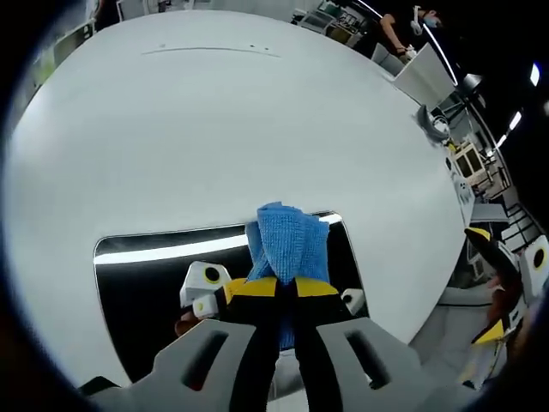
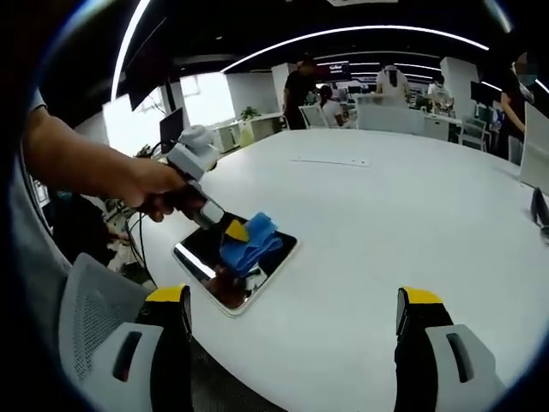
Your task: Wipe the mirror surface with the cleaning cloth until all visible marks leave the cleaned area.
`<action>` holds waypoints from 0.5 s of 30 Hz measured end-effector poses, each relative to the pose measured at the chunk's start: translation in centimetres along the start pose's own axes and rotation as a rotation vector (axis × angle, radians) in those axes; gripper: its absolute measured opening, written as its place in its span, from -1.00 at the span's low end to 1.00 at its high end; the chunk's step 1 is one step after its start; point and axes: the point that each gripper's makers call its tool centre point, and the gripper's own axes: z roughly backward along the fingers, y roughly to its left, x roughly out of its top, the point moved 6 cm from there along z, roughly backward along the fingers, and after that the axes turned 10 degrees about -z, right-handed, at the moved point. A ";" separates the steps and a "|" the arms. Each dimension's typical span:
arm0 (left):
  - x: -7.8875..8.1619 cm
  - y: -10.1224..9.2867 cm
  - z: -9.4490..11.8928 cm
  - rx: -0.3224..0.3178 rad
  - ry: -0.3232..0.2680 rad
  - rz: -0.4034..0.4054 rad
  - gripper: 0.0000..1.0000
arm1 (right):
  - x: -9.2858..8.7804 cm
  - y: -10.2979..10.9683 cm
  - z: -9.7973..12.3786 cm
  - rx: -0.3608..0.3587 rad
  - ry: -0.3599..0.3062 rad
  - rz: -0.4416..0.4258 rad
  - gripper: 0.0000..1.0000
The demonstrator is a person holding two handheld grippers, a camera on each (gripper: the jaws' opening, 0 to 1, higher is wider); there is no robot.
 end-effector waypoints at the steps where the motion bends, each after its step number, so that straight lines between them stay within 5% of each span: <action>1: -0.3 -0.1 0.2 -0.002 0.000 -0.001 -0.95 | 0.0 0.0 0.0 0.000 0.004 0.004 0.97; 15: -3.0 -0.9 1.5 -0.008 -0.003 0.006 -0.95 | -0.5 -0.1 -0.3 0.007 0.038 0.022 0.97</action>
